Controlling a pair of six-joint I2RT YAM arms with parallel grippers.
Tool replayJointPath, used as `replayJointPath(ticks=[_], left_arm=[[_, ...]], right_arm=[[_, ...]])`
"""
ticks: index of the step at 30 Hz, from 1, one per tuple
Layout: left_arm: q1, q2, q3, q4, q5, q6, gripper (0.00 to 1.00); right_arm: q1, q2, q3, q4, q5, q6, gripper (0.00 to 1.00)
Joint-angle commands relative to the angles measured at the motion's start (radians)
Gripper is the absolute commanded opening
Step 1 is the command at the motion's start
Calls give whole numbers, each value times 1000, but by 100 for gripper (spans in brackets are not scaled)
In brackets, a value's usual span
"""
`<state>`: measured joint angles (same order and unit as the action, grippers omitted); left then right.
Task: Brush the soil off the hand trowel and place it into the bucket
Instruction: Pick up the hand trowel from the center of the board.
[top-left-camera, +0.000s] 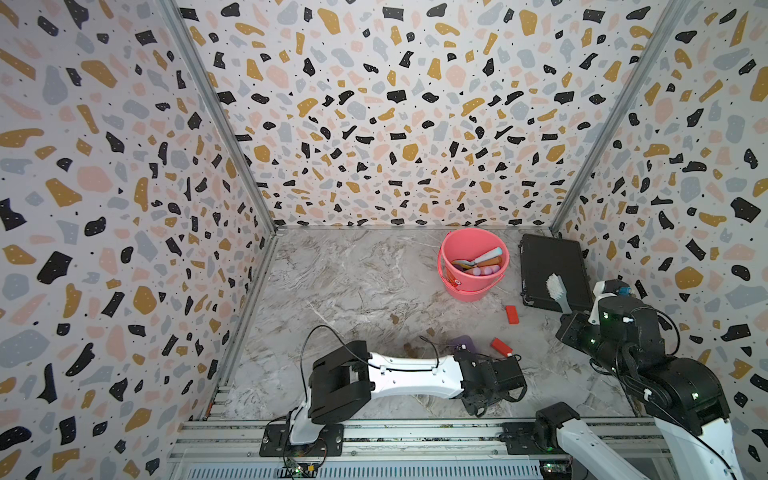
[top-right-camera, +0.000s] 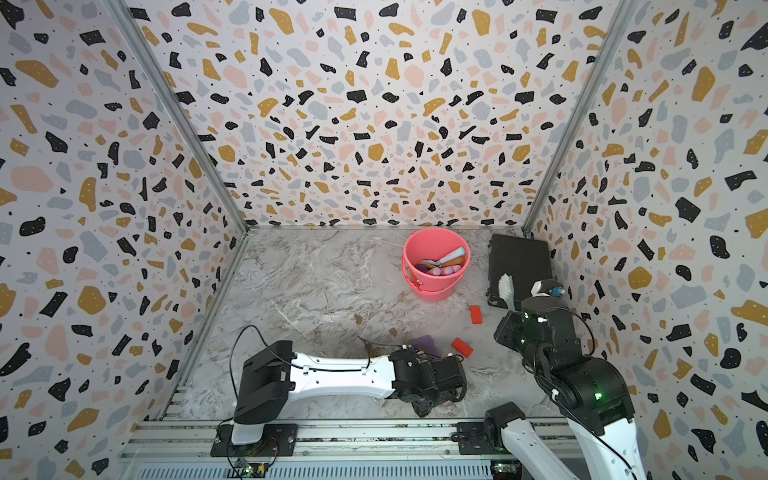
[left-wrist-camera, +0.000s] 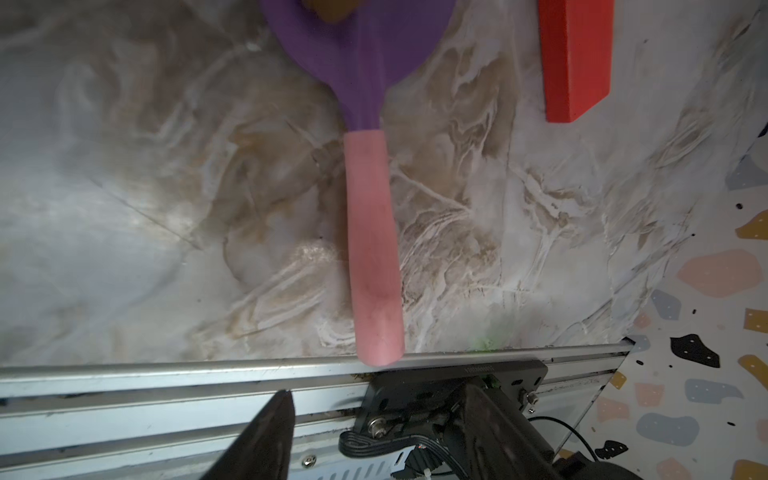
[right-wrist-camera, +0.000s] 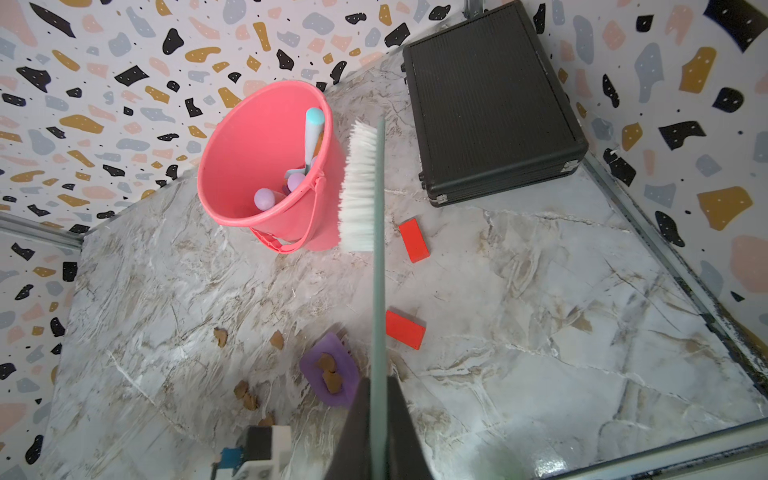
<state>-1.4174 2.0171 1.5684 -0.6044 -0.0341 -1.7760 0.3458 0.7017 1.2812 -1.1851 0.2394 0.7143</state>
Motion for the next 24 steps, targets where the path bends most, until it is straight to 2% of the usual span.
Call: replayJointPath(ticks=[1,6,10,13,16,22,24], left_arm=[[7,45,41,6,36,0,65],[23,93,41,17,19,34,65],[62,149,39,60,85,80,65],[72,170,61,32,82,115,48],[72,171,77,19,87,136,44],[72,153,83,10,129,202,17],[72,139,84,-16,129,222,13]], right_arm=[[-4,7,25,-24,-13,-13,0],[-4,-2,24,-23,-17,-23,0],[-4,-9,23,-23,-31,-21,0],[-4,-7,20,-24,-36,-28,0],[-3,-2,10,-23,-35,-27,0],[-4,8,-6,-17,-25,-16,0],[-4,8,-5,-16,-22,-15,0]])
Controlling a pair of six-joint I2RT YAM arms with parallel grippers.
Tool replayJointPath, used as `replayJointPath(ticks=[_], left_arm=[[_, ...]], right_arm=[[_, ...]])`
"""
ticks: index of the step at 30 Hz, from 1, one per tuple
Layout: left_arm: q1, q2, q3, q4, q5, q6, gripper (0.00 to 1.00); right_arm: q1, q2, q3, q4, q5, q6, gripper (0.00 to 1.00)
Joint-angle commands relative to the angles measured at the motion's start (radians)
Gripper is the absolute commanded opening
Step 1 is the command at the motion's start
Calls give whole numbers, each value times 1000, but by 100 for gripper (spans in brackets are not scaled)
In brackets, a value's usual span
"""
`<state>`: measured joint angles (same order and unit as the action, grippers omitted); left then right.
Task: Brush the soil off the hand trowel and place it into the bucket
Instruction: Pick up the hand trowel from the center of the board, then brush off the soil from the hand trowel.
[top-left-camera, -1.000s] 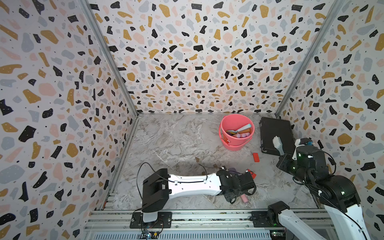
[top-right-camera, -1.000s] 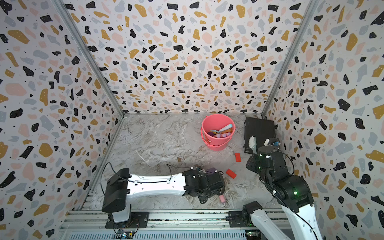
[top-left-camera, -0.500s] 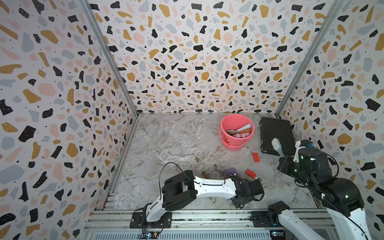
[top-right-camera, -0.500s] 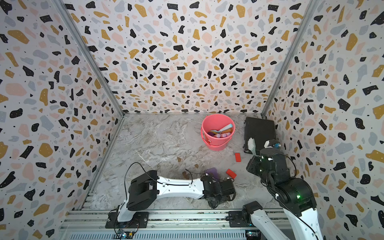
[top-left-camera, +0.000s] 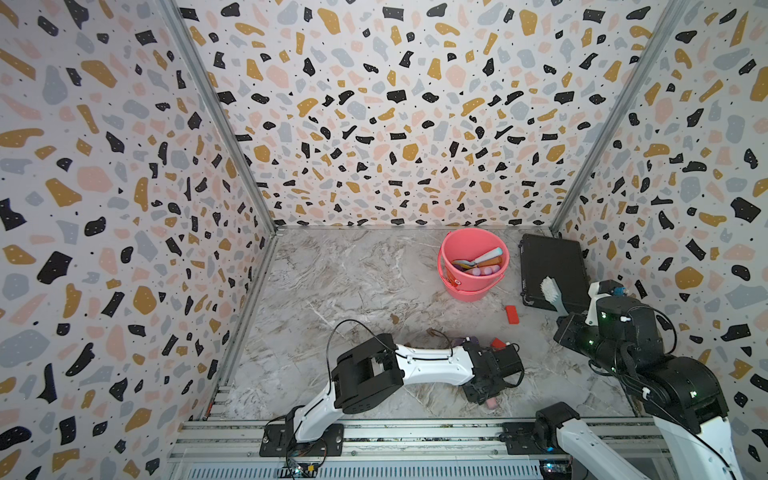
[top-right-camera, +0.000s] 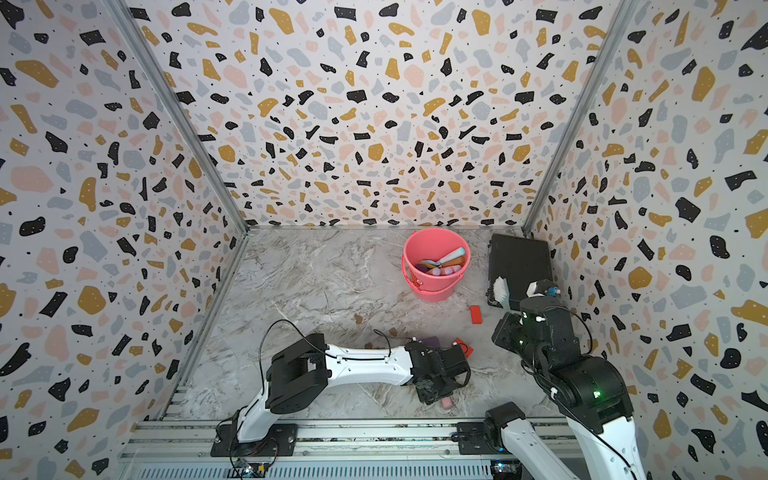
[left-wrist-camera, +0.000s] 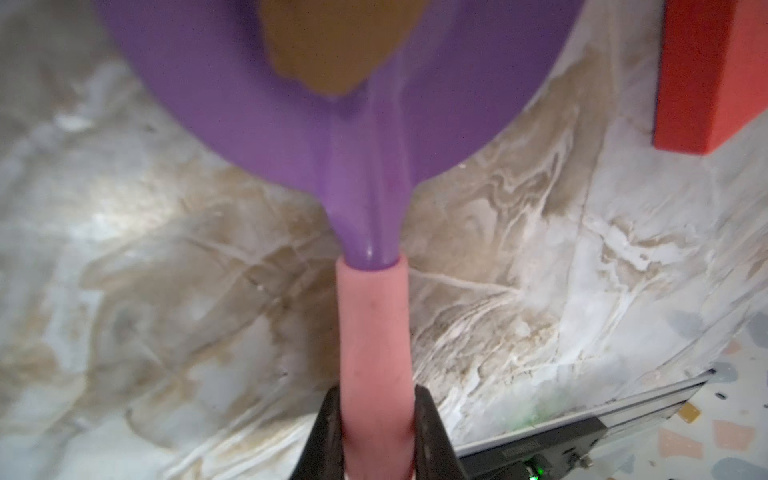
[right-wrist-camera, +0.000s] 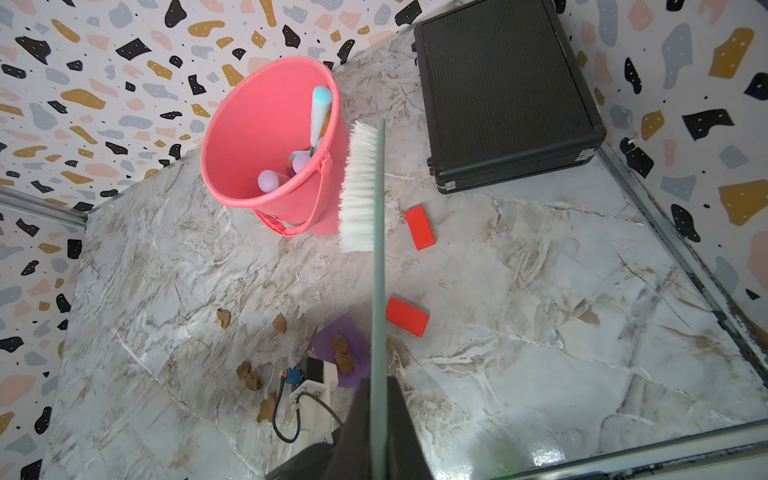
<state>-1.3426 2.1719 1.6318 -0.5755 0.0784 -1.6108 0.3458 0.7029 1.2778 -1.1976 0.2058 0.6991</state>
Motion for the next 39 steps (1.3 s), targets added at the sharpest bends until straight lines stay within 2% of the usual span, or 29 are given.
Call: replayJointPath(ticks=[1,5,7,11,15,19,23,27,31,36,39], left_arm=[[-3,-25,19,-56,14,63,12],[3,-54,16,-67,31,109,6],[14,-64,36,-98,57,173,1],[38,-103,85,-219,90,365,0],[55,-207,75,-341,99,576,0],[76,-365,-22,-415,117,680,0],[102,-545,-148,-488,87,695,0],[147,-714,-250,-537,117,729,0],[216,-840,-324,-644,164,812,0],[328,-1019,-462,-713,277,877,0],[413,-1095,-521,-764,334,922,0]], right_arm=[[-4,7,-1,-3,12,2,0],[-4,6,-8,4,15,0,0],[-4,14,-10,9,10,-8,0],[-4,25,-13,37,-19,-70,0],[-4,-5,-59,143,-156,-196,0],[-4,-29,-131,267,-319,-274,0],[-4,-29,-171,367,-388,-276,0],[12,21,-192,434,-511,-255,0],[111,28,-204,488,-462,-278,0],[224,60,-220,585,-428,-292,0],[343,94,-246,642,-338,-333,0]])
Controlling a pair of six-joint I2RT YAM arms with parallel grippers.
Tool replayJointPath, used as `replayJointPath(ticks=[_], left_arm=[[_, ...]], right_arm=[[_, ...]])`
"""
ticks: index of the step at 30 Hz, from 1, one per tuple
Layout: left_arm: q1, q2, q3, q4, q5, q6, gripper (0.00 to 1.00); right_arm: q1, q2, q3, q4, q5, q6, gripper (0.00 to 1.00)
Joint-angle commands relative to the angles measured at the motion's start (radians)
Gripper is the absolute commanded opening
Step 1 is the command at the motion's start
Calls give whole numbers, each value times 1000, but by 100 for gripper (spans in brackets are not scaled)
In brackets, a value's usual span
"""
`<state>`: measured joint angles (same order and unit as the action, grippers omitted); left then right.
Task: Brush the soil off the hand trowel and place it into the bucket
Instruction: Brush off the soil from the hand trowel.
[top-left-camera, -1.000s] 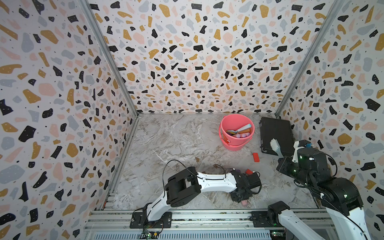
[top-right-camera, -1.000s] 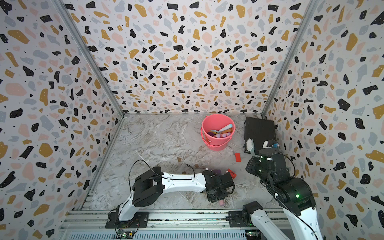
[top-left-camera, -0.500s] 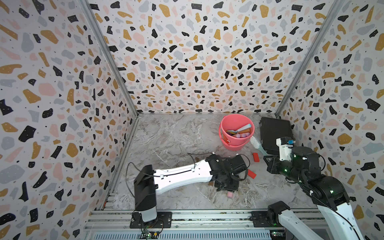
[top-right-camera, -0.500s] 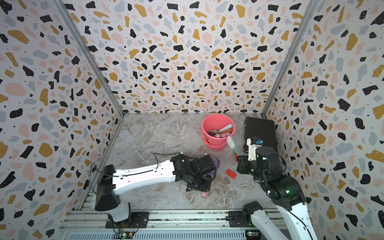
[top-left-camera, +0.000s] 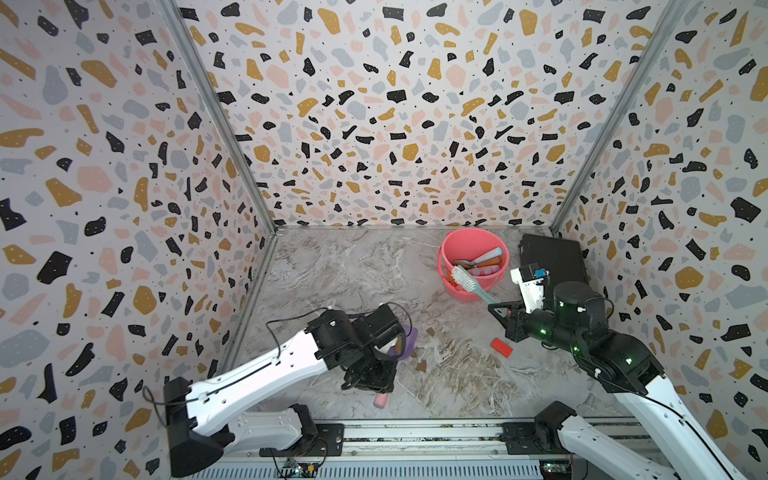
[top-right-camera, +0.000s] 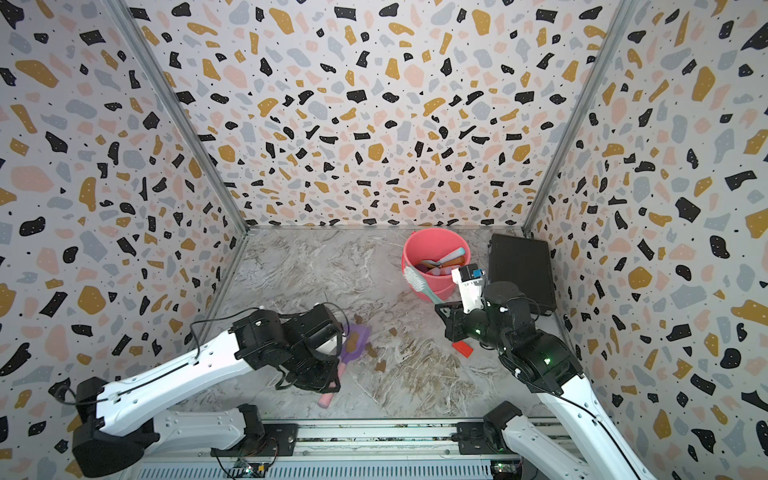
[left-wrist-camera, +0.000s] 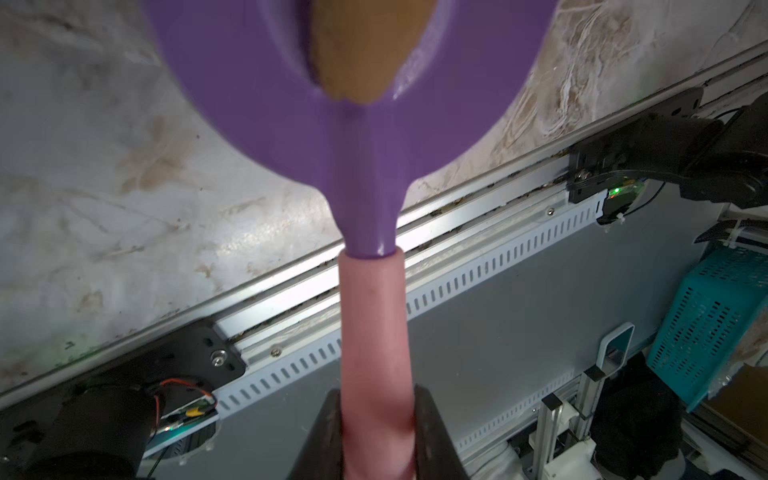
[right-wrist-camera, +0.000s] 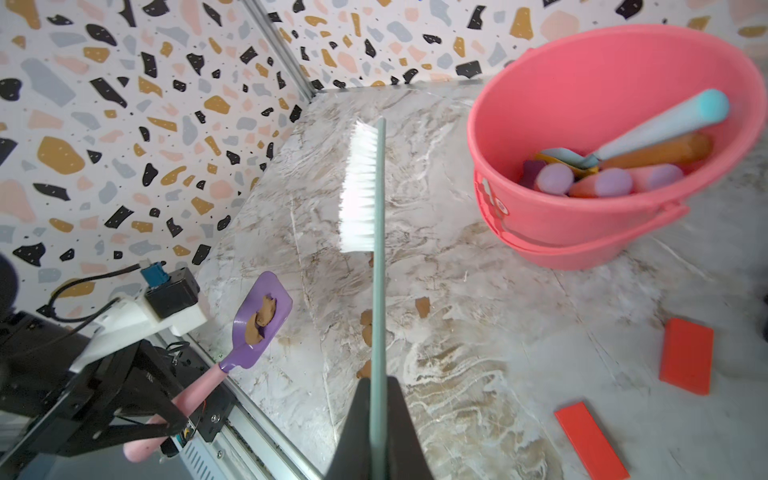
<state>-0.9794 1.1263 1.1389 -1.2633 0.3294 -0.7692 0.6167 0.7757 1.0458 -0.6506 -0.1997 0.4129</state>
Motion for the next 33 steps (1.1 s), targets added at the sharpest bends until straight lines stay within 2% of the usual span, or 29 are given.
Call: replayJointPath(ticks=[1,4,10,18,25,33], left_arm=[[71,-60,-34,-106,87,102,0],[96,-64,-40,-173,81,160,0],[148,-64,-105,-191,101,244,0],[283,-9,-138,-193,108,388,0],[346,69,-119,-153,147,470,0],[374,132,-57,-147,160,507,0]], right_arm=[[110,30,-19,112,97,-71,0],[191,51,-51,158,165,-141,0],[346,102,-123,261,270,-342,0],[588,192,-237,389,466,-633,0],[722,241,-278,425,564,-778,0],[798,250,-260,382,614,-869,0]])
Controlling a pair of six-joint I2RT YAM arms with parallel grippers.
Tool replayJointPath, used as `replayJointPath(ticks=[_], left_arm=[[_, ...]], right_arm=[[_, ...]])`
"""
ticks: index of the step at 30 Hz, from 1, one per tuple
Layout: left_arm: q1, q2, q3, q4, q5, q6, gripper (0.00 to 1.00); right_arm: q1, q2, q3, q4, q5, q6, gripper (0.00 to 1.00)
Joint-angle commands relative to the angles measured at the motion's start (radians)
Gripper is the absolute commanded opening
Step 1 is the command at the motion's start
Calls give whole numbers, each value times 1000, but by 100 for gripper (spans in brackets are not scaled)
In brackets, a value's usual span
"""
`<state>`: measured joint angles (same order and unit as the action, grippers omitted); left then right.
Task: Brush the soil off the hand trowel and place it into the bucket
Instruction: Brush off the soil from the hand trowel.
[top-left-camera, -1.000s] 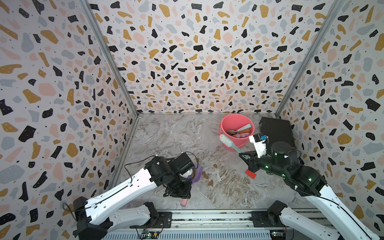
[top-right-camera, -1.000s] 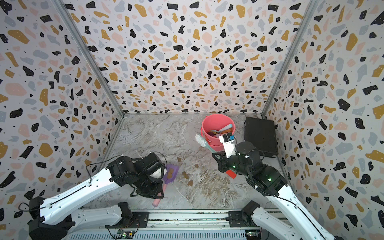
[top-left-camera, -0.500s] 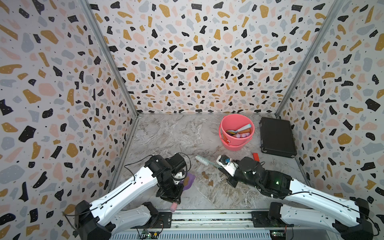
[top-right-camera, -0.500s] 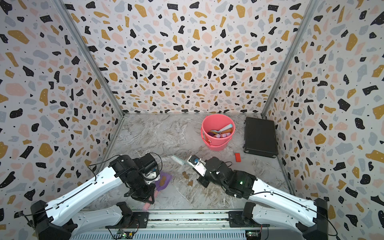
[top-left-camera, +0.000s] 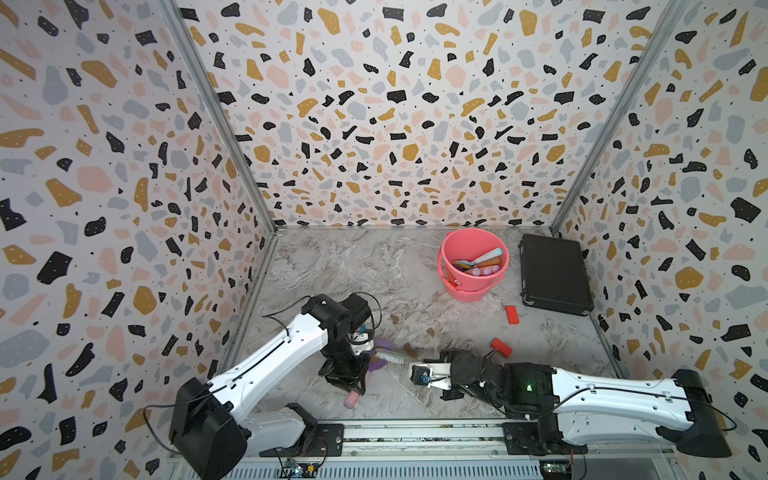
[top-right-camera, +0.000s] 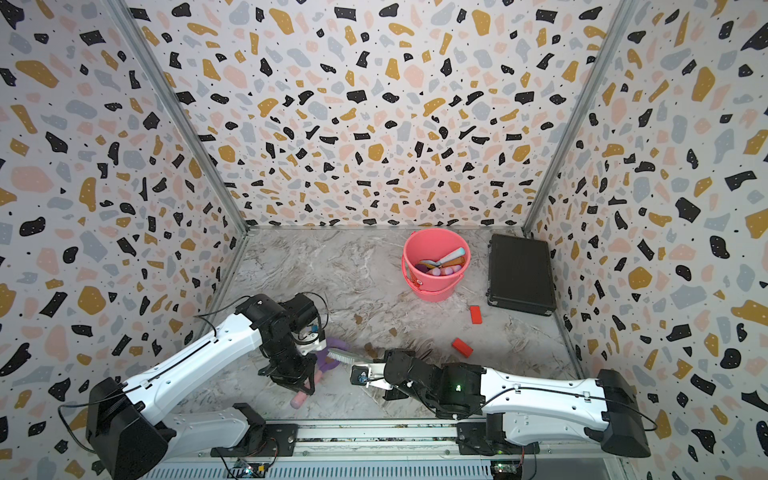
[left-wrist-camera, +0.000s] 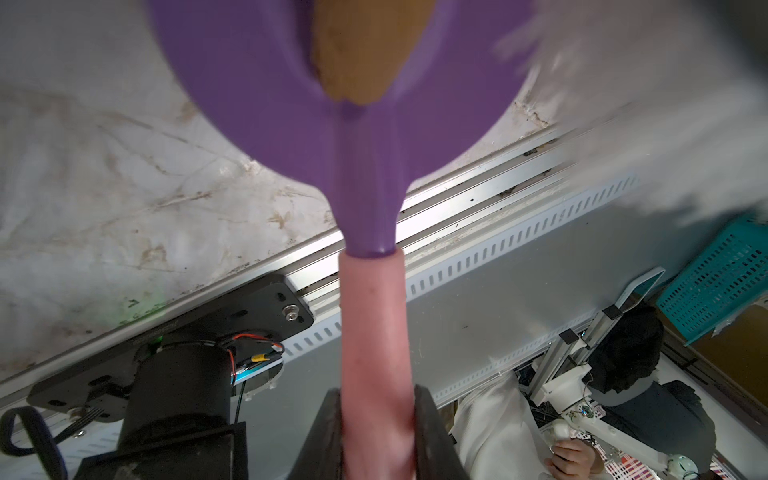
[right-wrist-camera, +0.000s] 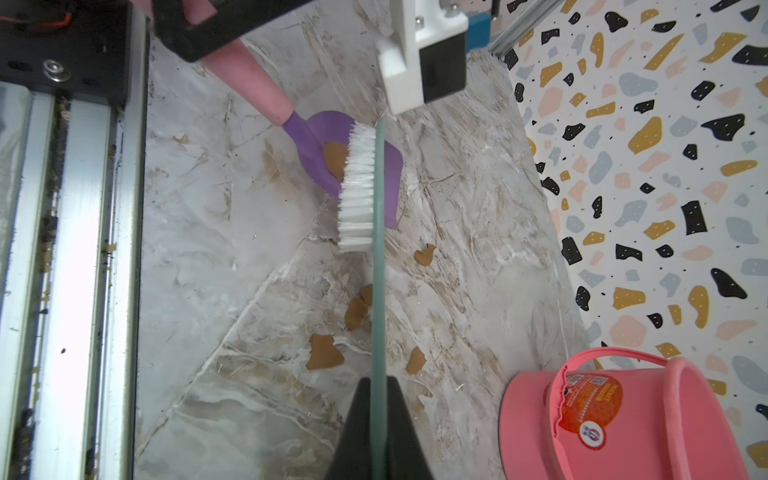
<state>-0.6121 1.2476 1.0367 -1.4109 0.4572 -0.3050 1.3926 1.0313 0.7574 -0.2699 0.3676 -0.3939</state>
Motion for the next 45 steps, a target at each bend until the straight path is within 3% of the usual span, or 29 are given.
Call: replayJointPath(ticks=[1,9,15,28,33,36,45], left_arm=[[6,18,54,0,35,44,0],[8,18,88,-17,62,52,0],[8,2,97,-30,46,46,0],[8,9,119,-17,80,36,0],[8,21,128,-10,80,32,0],[8,27,130,-2,78,30,0],[8,38,148,-13,75,36,0]], right_arm=[[26,-1,31,3,49,-70,0],[46,62,32,58,95,-126,0],[46,110,28,31,221,-131,0],[-14,33,-39,-28,462,-222,0],[0,-40,36,-89,340,-143,0],[43,-56,31,-41,285,-171,0],[91,105,66,1,226,-223,0]])
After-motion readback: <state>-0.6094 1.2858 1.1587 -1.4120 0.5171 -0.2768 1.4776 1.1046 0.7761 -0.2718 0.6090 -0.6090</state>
